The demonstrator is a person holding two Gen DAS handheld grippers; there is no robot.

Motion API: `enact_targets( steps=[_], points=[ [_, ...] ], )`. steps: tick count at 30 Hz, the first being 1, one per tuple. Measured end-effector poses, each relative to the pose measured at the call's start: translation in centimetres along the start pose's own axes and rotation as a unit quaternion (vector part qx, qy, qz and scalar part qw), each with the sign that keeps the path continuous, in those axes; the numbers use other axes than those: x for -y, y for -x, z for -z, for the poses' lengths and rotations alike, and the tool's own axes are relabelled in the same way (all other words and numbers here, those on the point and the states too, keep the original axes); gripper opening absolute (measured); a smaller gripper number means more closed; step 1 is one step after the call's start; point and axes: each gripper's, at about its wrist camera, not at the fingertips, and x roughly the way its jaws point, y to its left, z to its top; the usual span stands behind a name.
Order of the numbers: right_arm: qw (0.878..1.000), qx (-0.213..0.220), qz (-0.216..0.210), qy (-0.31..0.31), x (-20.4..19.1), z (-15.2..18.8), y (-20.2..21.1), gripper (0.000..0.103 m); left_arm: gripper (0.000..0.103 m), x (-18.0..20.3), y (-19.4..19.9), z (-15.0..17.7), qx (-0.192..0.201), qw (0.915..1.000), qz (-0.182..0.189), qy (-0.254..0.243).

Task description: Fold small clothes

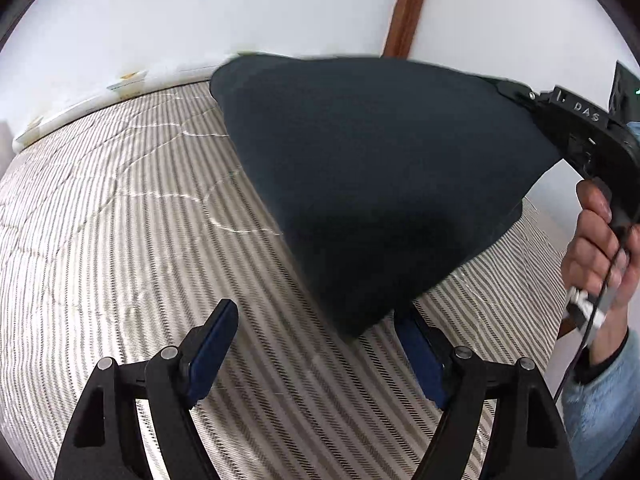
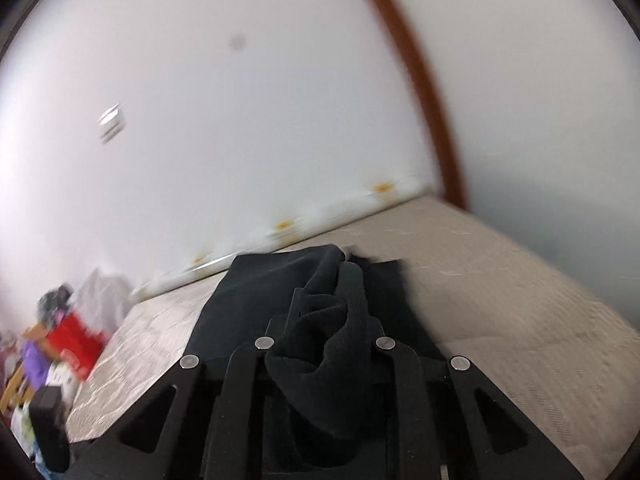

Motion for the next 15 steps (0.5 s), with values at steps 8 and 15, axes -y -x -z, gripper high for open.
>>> enact_targets(
  steps=[8, 15],
  points=[
    [0.993, -0.099, 0.051, -0.041, 5.4, 2.6, -2.7, 0.023, 0.078, 2.9, -0.6, -1.2, 0.02, 0.9995, -0.014, -0.022],
    [0.991, -0.101, 0.09, -0.013, 5.3, 3.5, -0.3, 0.053, 0.065, 4.5, -0.7, -2.8, 0.037, 0.9984, -0.031, -0.028]
  ],
)
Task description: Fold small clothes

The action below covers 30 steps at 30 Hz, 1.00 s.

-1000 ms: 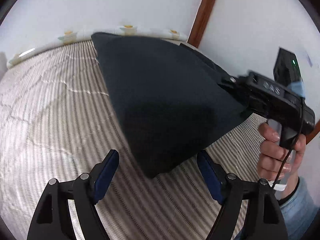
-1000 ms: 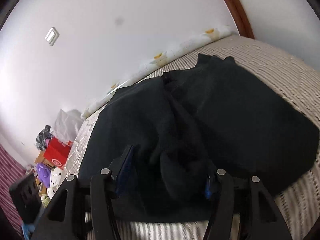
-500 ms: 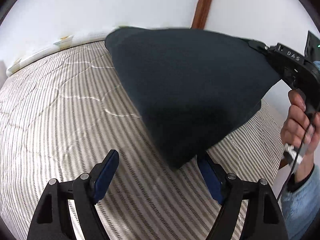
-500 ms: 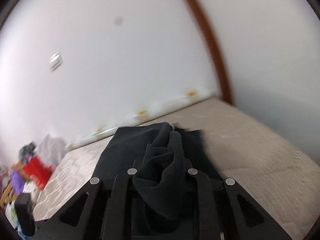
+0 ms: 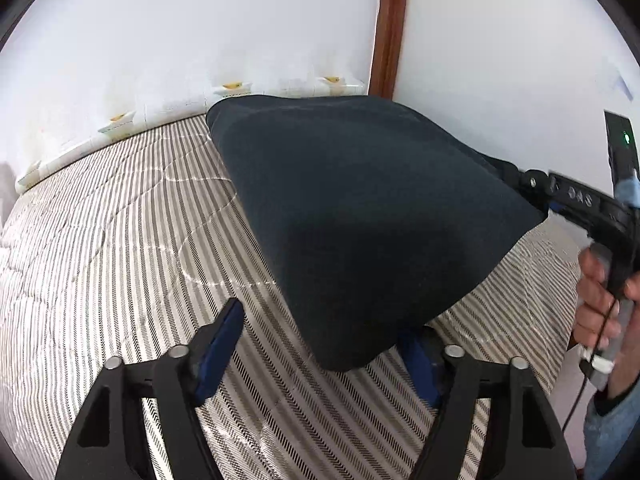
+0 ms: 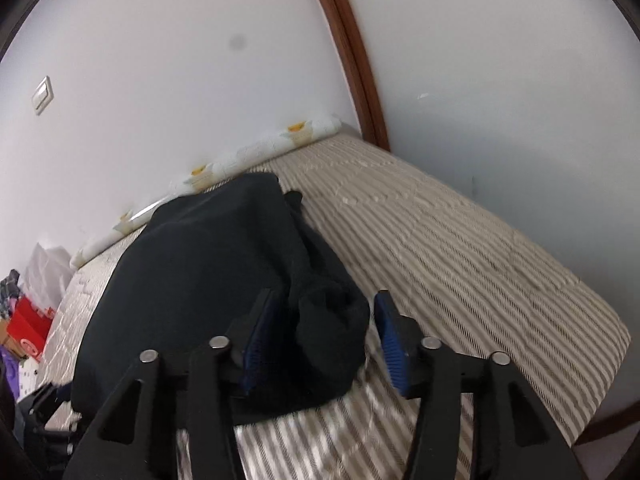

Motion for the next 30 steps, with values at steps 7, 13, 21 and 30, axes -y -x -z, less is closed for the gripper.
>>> enact_targets(
  steps=[7, 13, 21, 30],
  points=[
    [0.999, -0.033, -0.006, -0.033, 0.4, 0.4, -2.5, 0.044, 0.033, 0.5, -0.3, -1.0, 0.001, 0.9999, 0.001, 0.011],
    [0.999, -0.038, -0.022, 0.004, -1.7, -0.3, -3.2, 0.024, 0.02, -1.1, 2.7, 0.4, 0.023, 0.9996, -0.01, 0.012],
    [0.995, -0.049, -0.083, -0.004, -6.7, -0.2, -4.6, 0.022, 0.017, -6.9, 5.4, 0.4, 0.033, 0.9973, -0.023, 0.062],
    [0.986, -0.068, -0.144, 0.045, -16.2, 1.6, -7.2, 0.022, 0.017, -14.9, 8.6, 2.9, 0.028, 0.989, -0.078, 0.123]
  ],
)
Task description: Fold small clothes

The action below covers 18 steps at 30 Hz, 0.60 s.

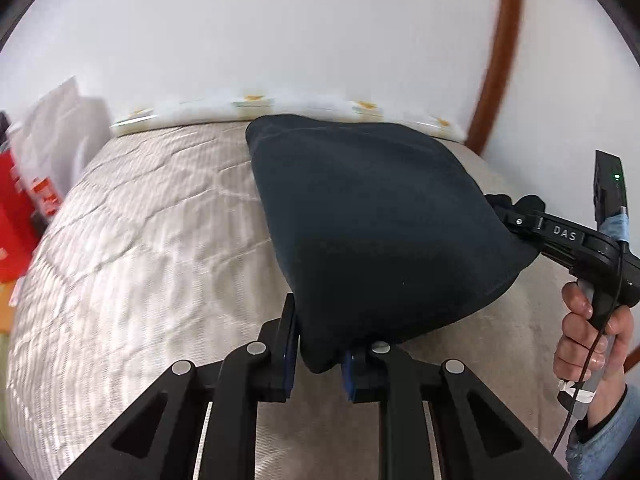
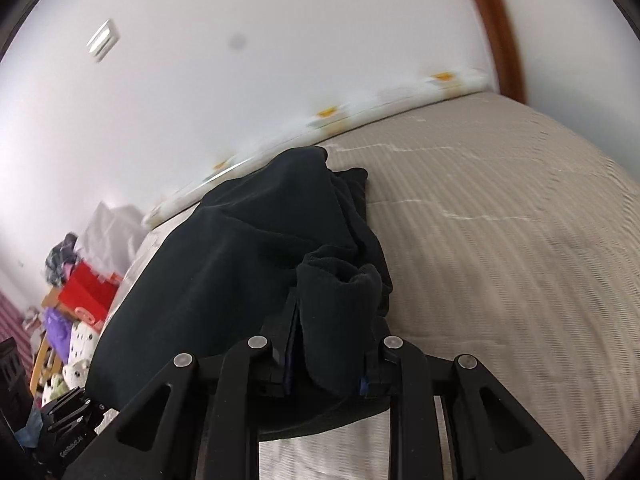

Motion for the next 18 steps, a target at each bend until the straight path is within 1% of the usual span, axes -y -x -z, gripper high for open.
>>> enact_targets(
  steps=[3, 5, 8, 11, 13, 15, 17, 18],
  points=[
    [1.0, 0.002, -0.004, 0.023, -1.2, 0.4, 0.0, 0.022, 0.017, -1.2, -0.1, 0.8, -0.012, 0.9999, -0.001, 0.007],
    [1.0, 0.007, -0.009, 0.026, -0.9, 0.8, 1.1, 0.023, 0.017, -1.0, -0.6, 1.3, -0.013, 0.9999, -0.003, 0.003],
    [1.0, 0.004, -0.02, 0.023, 0.1, 1.4, 2.1, 0.025, 0.017, -0.8, -0.8, 1.7, -0.012, 0.9999, -0.009, -0.004],
    [0.999, -0.005, -0.023, 0.027, 0.5, 1.9, 3.3, 0.025, 0.018, -0.8, -1.1, 2.0, -0.02, 0.9998, -0.007, -0.004],
    [0.999, 0.008, -0.016, 0.038, 0.2, 1.9, 4.6, 0.025, 0.02, -0.8, -1.3, 2.0, -0.034, 0.9994, -0.001, -0.005],
    [0.998, 0.036, 0.001, 0.056, -0.5, 1.7, 6.1, 0.026, 0.02, -1.0, -1.2, 2.1, -0.042, 0.9991, 0.008, -0.006],
    [0.996, 0.058, 0.004, 0.07, -1.2, 1.3, 7.1, 0.028, 0.025, -1.0, -0.7, 2.3, -0.052, 0.9984, 0.021, -0.01],
    [0.995, 0.062, 0.001, 0.076, -1.6, 1.0, 7.1, 0.028, 0.03, -0.9, -0.3, 2.5, -0.055, 0.9979, 0.031, -0.014]
  ],
)
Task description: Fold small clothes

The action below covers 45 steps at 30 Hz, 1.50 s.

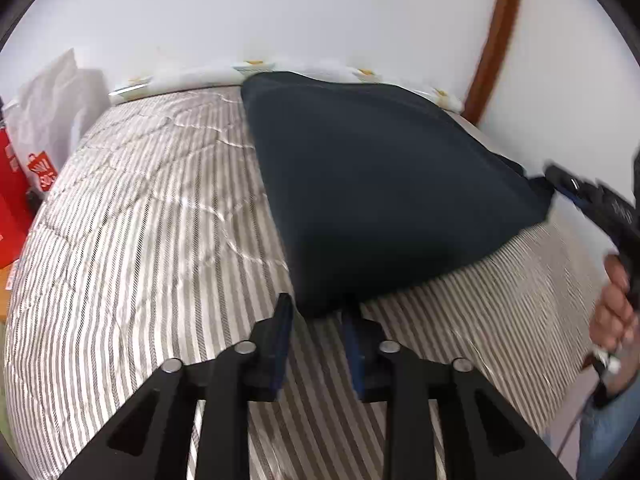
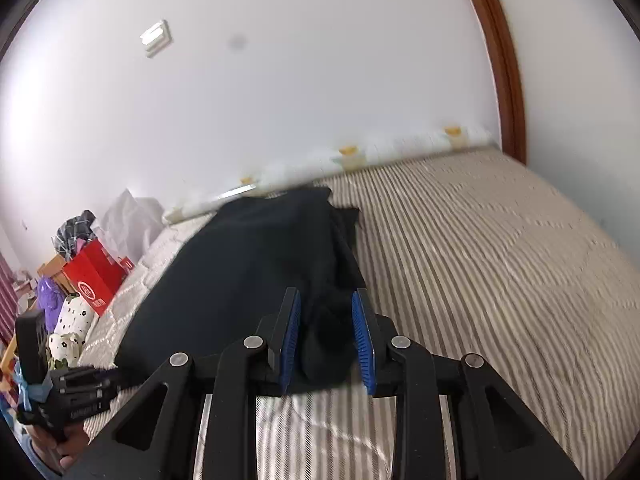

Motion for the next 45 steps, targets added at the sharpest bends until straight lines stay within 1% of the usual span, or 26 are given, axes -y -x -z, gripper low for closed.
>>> enact_targets(
  steps=[1, 2, 4, 6, 7, 9, 10, 13, 15, 18, 21, 22, 25, 26, 30, 31, 32, 33, 35, 36, 37, 38, 39, 41, 42, 45],
  points=[
    [1.0, 0.002, -0.002, 0.009, -0.5, -0.3, -0.3, 0.028, 0.033, 0.2, 0.5, 0.2, 0.001, 0.9999, 0.011, -0.006],
    [1.0, 0.003, 0.002, 0.015, -0.8, -0.5, -0.6, 0.028, 0.039, 0.6, 1.0, 0.3, 0.004, 0.9997, 0.019, -0.014],
    [0.999, -0.007, 0.011, 0.031, -1.7, -0.5, -2.0, 0.027, 0.043, 1.3, 2.4, 0.5, 0.019, 0.9989, 0.028, -0.032],
    [0.998, -0.018, 0.032, 0.041, -2.0, -0.2, -3.2, 0.017, 0.046, 1.7, 3.6, 0.3, 0.035, 0.9982, 0.023, -0.044],
    [0.997, -0.025, 0.055, 0.047, -2.0, 0.2, -3.7, 0.009, 0.047, 1.7, 4.0, -0.1, 0.043, 0.9981, 0.02, -0.041],
    [0.993, -0.046, 0.094, 0.047, -1.6, 1.1, -4.5, 0.008, 0.048, 1.3, 4.1, -1.1, 0.047, 0.9982, 0.025, -0.028],
    [0.993, -0.053, 0.098, 0.042, -1.1, 1.6, -4.6, 0.008, 0.048, 0.9, 3.9, -2.0, 0.045, 0.9986, 0.022, -0.016],
    [0.994, -0.056, 0.092, 0.036, -0.4, 2.2, -3.9, 0.008, 0.048, -0.3, 2.7, -3.7, 0.044, 0.999, 0.009, 0.004],
    [0.993, -0.063, 0.09, 0.037, -0.2, 2.0, -3.2, 0.008, 0.048, -0.8, 1.4, -4.2, 0.032, 0.9994, 0.006, 0.005],
    [0.995, -0.065, 0.067, 0.026, 0.1, 1.2, -2.3, 0.01, 0.052, -1.5, -1.5, -3.5, -0.008, 0.9998, 0.012, 0.012],
    [0.997, -0.056, 0.035, 0.029, -0.2, -0.2, -1.8, 0.011, 0.054, -1.9, -1.6, -3.0, -0.007, 0.9994, 0.025, 0.021],
    [0.998, -0.055, 0.028, 0.033, -0.3, -0.5, -1.9, 0.014, 0.054, -1.9, -1.4, -3.0, -0.009, 0.9994, 0.027, 0.022],
    [0.997, -0.059, 0.019, 0.038, -0.9, -1.6, -3.2, 0.031, 0.054, -1.9, -1.1, -3.0, -0.017, 0.9992, 0.03, 0.021],
    [0.997, -0.063, 0.014, 0.033, -0.9, -1.9, -4.1, 0.033, 0.054, -1.8, -1.0, -3.0, -0.02, 0.9992, 0.03, 0.018],
    [0.995, -0.099, 0.014, -0.001, -0.1, -2.3, -8.0, 0.032, 0.058, -1.8, -1.4, -3.2, -0.027, 0.9993, 0.024, 0.009],
    [0.993, -0.115, 0.01, -0.014, 0.2, -2.3, -9.2, 0.016, 0.06, -1.8, -1.6, -3.3, -0.03, 0.9993, 0.021, 0.007],
    [0.992, -0.124, 0.003, -0.016, 0.3, -2.2, -9.6, 0.005, 0.06, -1.9, -1.8, -3.5, -0.033, 0.9992, 0.021, 0.006],
    [0.992, -0.125, -0.006, -0.01, 0.2, -2.2, -9.7, 0.005, 0.06, -2.0, -2.1, -3.6, -0.035, 0.9991, 0.022, 0.004],
    [0.998, -0.068, -0.003, 0.007, 0.4, -2.5, -7.6, 0.003, 0.061, -2.2, -2.2, -3.7, -0.037, 0.9989, 0.027, 0.004],
    [0.998, -0.054, -0.016, -0.007, 1.1, -2.6, -6.7, 0.003, 0.061, -2.3, -2.3, -3.7, -0.038, 0.9988, 0.032, 0.004],
    [0.997, -0.053, -0.034, -0.04, 2.2, -2.5, -6.1, 0.003, 0.061, -2.3, -2.3, -3.7, -0.039, 0.9986, 0.035, 0.003],
    [0.996, -0.055, -0.04, -0.066, 2.9, -2.1, -6.0, 0.003, 0.061, -2.3, -2.4, -3.7, -0.04, 0.9985, 0.036, 0.003],
    [0.996, -0.061, -0.033, -0.064, 2.8, -1.7, -6.2, 0.003, 0.061, -2.3, -2.4, -3.7, -0.042, 0.9985, 0.037, 0.002],
    [0.996, -0.085, 0.005, -0.019, 1.7, -1.0, -7.3, 0.003, 0.061, -2.2, -2.4, -4.1, -0.042, 0.9983, 0.04, -0.003],
    [0.996, -0.093, 0.014, -0.003, 1.2, -0.9, -7.5, 0.003, 0.061, -2.2, -2.1, -4.4, -0.037, 0.9985, 0.039, -0.006],
    [0.995, -0.099, 0.028, 0.008, 0.7, -1.9, -7.1, 0.008, 0.061, -2.5, -1.2, -5.2, -0.017, 0.9995, 0.025, -0.009]
  ],
)
